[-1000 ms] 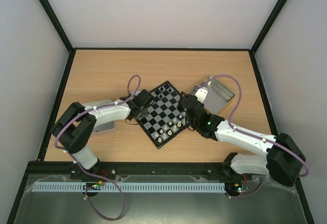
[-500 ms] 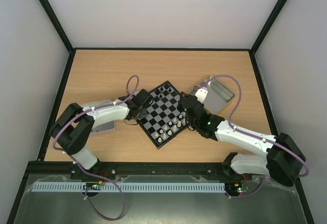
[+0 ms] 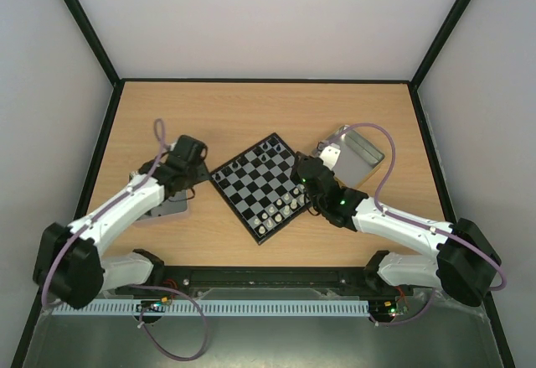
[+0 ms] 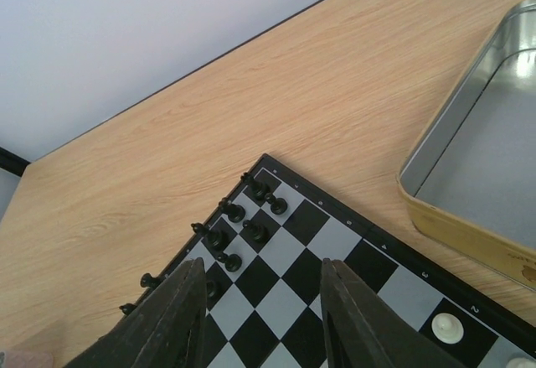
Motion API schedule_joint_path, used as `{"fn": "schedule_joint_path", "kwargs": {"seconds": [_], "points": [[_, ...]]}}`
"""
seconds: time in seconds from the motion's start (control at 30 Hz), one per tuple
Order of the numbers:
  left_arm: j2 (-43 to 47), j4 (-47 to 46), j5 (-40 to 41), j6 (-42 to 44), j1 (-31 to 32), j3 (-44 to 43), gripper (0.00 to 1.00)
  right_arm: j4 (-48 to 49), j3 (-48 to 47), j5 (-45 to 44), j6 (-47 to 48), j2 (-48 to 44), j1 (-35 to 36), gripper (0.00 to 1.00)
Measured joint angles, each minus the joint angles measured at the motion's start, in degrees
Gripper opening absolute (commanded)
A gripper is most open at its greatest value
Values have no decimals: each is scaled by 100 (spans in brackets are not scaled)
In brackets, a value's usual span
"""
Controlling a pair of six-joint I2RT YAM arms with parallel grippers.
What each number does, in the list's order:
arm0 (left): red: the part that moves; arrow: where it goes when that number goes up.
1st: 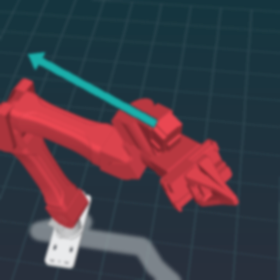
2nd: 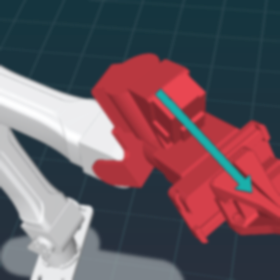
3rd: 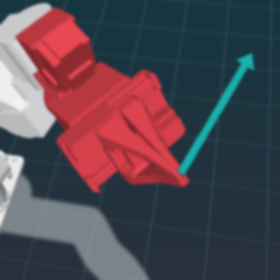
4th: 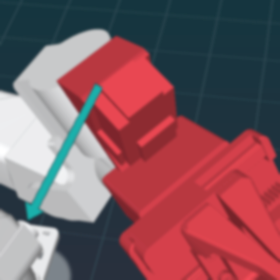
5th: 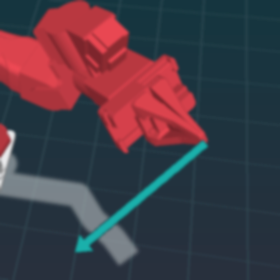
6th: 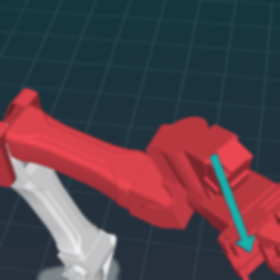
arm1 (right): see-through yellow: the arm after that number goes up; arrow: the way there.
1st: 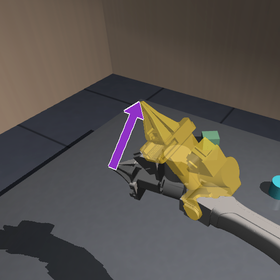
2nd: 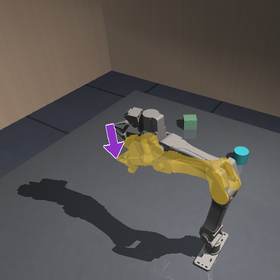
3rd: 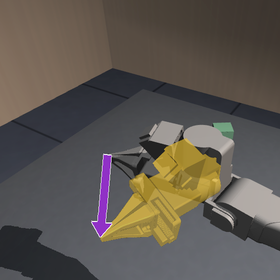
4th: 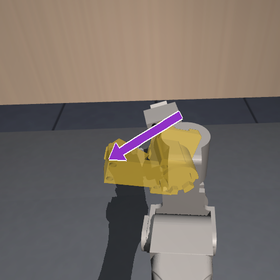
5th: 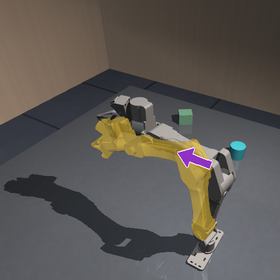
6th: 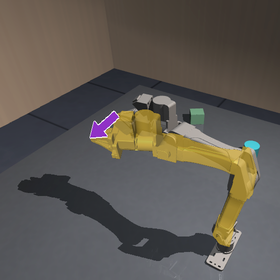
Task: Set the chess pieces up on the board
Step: Place the chess piece on the chessboard, then pick up the chess piece from the storage box.
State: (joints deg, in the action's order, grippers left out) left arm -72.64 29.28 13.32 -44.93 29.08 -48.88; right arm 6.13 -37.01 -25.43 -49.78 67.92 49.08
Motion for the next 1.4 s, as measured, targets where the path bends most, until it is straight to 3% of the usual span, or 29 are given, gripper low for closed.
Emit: {"fn": "schedule_joint_path", "kwargs": {"seconds": [0.13, 0.33, 0.73, 1.13, 1.4], "points": [[750, 221, -229, 68, -920, 575, 68, -118, 0, 2, -24, 0, -4, 44], [1300, 466, -728, 179, -2411, 1268, 71, -299, 2, 50, 98, -20, -52, 53], [496, 721, -940, 199, -3180, 1222, 71, -629, -87, -289, 590, -160, -341, 53], [-212, 804, -1228, 229, -3265, 1106, 36, -1099, -409, -1106, 850, -37, -444, 48], [-474, 793, -1362, 385, -3263, 925, 26, -1399, -448, -1270, 968, 15, -446, 46]]}}
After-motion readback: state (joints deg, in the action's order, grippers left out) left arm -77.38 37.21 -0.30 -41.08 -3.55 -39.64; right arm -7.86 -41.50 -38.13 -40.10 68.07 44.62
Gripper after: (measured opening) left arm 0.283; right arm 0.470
